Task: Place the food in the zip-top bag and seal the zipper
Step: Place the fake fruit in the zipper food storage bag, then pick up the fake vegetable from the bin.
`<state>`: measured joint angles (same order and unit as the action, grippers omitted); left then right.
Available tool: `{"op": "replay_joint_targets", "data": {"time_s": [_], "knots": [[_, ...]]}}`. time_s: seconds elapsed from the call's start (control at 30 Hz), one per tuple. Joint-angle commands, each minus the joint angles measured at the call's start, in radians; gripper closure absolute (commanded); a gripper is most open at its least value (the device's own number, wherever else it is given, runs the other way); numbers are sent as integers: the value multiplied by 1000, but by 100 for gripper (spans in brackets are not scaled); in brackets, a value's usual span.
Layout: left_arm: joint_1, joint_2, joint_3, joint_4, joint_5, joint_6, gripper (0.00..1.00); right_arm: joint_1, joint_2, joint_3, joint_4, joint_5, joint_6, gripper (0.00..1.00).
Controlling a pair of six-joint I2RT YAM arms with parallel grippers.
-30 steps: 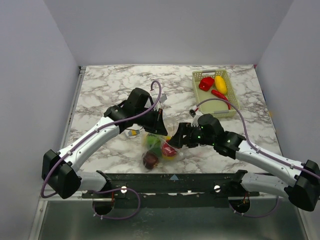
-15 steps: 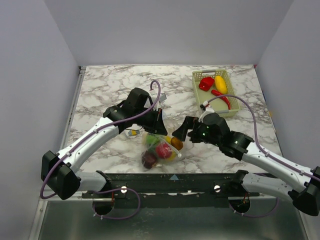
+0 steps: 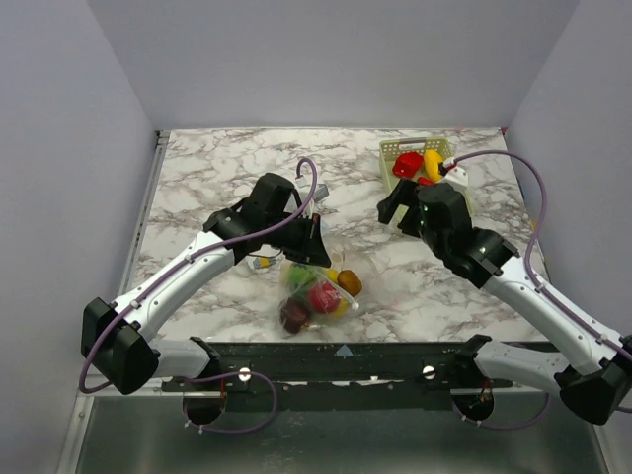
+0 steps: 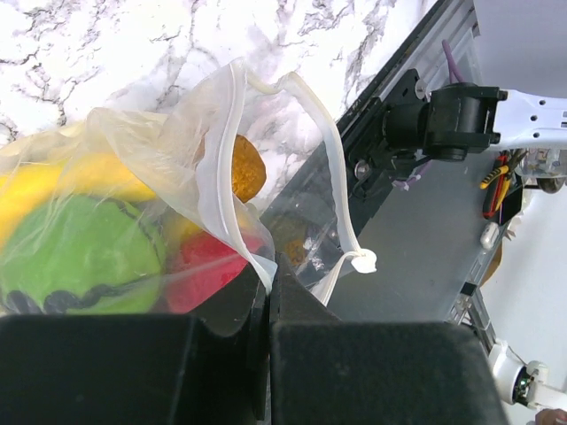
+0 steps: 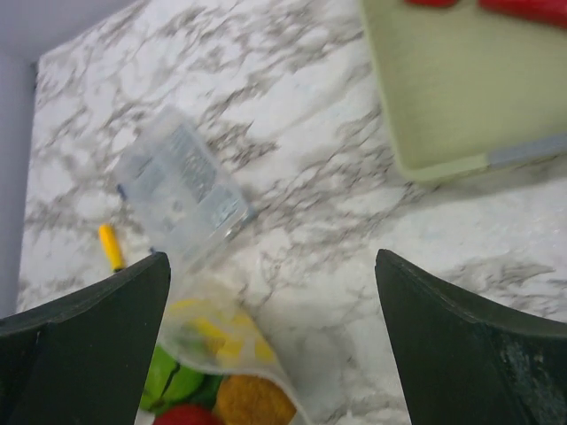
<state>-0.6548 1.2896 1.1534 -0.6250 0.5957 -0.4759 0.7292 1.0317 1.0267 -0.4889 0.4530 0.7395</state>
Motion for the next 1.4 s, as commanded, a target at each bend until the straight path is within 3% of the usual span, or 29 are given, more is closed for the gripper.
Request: {"op": "replay_joint_targets", "data": {"time_s": [0.0, 0.1, 0.23, 0.4, 0.67, 0.9, 1.07, 1.37], "knots": [[-5, -19, 6, 40, 39, -3, 100, -157, 98, 65, -17, 24, -103, 0], [-8, -21, 5, 39, 33, -1, 100, -259, 186, 105, 8, -6, -161, 1], [-7, -18, 6, 40, 47, -4, 100, -319, 361, 195, 29, 72, -271, 4], [-11, -15, 7, 40, 52, -4, 100, -380, 590, 344, 21, 186, -437, 14], [-14, -19, 8, 40, 60, -4, 100, -485, 877, 515, 33, 53, -617, 18], [-17, -13, 9, 39, 62, -4, 100, -585, 981, 559, 101, -148, -656, 6], [-17, -7, 13, 35, 64, -2, 100, -636, 1051, 594, 101, -271, -672, 5], [-17, 5, 12, 41, 78, -6, 100, -646, 1124, 591, 143, -274, -756, 5]]}}
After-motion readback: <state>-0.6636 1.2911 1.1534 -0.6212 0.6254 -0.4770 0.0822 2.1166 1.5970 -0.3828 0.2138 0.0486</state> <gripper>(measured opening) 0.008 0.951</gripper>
